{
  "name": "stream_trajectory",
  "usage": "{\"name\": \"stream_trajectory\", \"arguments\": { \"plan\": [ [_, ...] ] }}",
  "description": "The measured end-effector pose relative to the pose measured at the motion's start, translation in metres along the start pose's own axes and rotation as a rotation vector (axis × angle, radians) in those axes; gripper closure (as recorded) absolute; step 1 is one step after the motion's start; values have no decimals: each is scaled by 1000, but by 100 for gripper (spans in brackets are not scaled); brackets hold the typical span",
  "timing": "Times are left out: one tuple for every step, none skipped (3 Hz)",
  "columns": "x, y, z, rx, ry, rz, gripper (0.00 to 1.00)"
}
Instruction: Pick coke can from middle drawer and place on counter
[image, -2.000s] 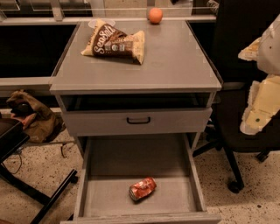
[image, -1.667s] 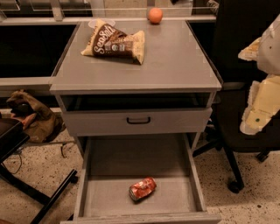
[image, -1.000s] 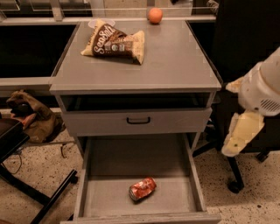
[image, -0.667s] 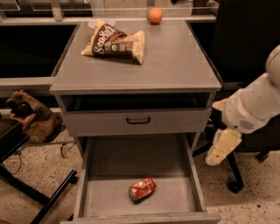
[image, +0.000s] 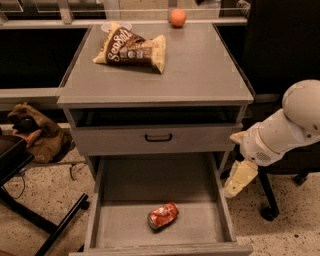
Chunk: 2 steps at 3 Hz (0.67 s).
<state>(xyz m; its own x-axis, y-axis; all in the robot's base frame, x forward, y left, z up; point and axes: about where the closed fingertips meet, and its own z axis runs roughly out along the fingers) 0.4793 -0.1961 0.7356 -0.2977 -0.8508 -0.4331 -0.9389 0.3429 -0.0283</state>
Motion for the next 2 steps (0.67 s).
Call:
{"name": "stream_trajectory", "arguments": {
  "plan": [
    [8,-4,34,-5,-32,20,0],
    [15,-3,102,-4,-79,30,0]
  ]
}}
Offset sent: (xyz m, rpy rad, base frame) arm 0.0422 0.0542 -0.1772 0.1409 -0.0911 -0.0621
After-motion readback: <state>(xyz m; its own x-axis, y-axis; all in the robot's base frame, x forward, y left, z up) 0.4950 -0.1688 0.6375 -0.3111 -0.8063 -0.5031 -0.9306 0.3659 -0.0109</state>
